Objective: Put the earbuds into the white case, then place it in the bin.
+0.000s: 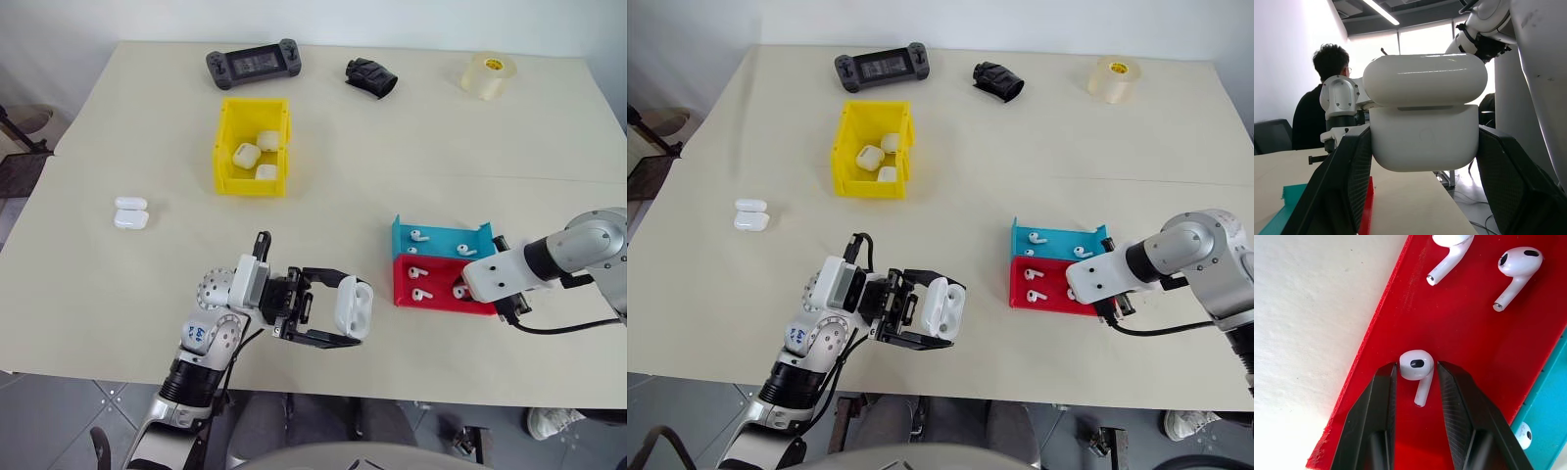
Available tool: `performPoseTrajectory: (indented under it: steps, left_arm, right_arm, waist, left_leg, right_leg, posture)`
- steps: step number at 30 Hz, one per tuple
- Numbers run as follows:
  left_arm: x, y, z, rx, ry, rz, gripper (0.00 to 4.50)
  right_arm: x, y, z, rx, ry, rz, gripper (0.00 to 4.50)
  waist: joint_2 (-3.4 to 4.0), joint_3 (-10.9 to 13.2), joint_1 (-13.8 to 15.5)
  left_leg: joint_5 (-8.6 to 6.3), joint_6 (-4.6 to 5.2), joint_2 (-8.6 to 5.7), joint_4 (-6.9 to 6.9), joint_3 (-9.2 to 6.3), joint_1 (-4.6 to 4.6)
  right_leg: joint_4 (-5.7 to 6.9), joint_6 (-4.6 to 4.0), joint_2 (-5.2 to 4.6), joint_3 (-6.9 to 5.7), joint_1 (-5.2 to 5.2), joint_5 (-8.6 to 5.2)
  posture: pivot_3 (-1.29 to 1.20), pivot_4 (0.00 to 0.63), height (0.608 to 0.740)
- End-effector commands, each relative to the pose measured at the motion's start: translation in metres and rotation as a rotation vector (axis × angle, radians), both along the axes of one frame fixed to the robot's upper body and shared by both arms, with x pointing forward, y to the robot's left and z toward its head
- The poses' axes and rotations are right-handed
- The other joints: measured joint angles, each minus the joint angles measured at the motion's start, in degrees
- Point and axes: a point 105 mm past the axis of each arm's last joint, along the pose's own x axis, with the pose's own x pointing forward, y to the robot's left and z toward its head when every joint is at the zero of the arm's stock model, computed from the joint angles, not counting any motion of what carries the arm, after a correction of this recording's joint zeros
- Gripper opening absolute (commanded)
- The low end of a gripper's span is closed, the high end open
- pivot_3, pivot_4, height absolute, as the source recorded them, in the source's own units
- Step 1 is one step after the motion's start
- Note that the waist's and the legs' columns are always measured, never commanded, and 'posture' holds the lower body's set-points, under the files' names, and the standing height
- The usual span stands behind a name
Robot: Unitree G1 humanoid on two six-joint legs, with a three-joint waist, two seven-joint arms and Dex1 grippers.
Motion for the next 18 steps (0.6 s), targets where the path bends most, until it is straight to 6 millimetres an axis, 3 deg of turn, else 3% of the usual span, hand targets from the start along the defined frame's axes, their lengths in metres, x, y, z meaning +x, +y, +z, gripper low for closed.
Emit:
performPoseTrajectory:
  steps: [1, 2, 6, 11, 15, 18]
  left_arm:
    - [-0.005, 0.0, 0.003, -0.008, -0.015, -0.013, 2.78]
    - [-0.005, -0.001, 0.003, -0.009, -0.015, -0.013, 2.78]
    - [-0.005, -0.001, 0.003, -0.006, -0.013, -0.016, 2.78]
    - [-0.005, 0.0, 0.002, -0.002, -0.008, -0.018, 2.78]
    - [-0.003, 0.001, 0.002, 0.004, -0.006, -0.024, 2.78]
    - [0.0, 0.003, 0.003, 0.008, -0.007, -0.028, 2.78]
  right_arm:
    - [-0.002, 0.002, -0.001, -0.013, 0.005, 0.023, 1.32]
    - [-0.002, 0.002, -0.001, -0.015, 0.008, 0.025, 1.32]
    - [-0.004, 0.004, -0.004, -0.014, 0.014, 0.03, 0.55]
    - [-0.005, 0.007, -0.003, 0.009, 0.005, 0.025, 0.55]
    - [-0.005, 0.012, 0.013, 0.114, -0.031, -0.012, 0.55]
    - [-0.013, 0.021, 0.03, 0.294, -0.008, -0.073, 0.55]
  waist:
    - [0.0, 0.0, 0.0]
    - [0.0, 0.0, 0.0]
    - [0.0, 0.0, 0.0]
    - [0.0, 0.0, 0.0]
    - [0.0, 0.0, 0.1]
    - [0.0, 0.0, 0.2]
  left_leg:
    - [0.0, 0.0, 0.0, 0.0, 0.0, 0.0]
    - [0.0, 0.0, 0.0, 0.0, 0.0, 0.0]
    - [0.0, 0.0, 0.0, 0.01, 0.0, 0.0]
    - [0.0, 0.0, 0.01, 0.01, 0.0, 0.0]
    - [0.0, 0.0, 0.01, 0.01, -0.01, 0.0]
    - [0.0, 0.0, 0.0, 0.01, -0.01, 0.0]
  right_leg:
    - [0.0, 0.0, 0.0, 0.0, 0.0, 0.0]
    - [0.0, 0.0, 0.0, 0.0, 0.0, 0.0]
    - [0.0, 0.0, 0.0, 0.0, 0.01, 0.0]
    - [0.0, 0.0, 0.01, 0.0, 0.01, 0.0]
    - [0.0, 0.0, 0.0, 0.0, 0.02, 0.0]
    - [0.0, 0.0, -0.01, -0.01, 0.02, 0.0]
  posture:
    - [0.0, 0.15, 0.74]
    - [0.0, 0.15, 0.74]
    - [0.0, 0.15, 0.74]
    - [0.0, 0.15, 0.74]
    - [0.0, 0.15, 0.74]
    - [0.0, 0.15, 0.74]
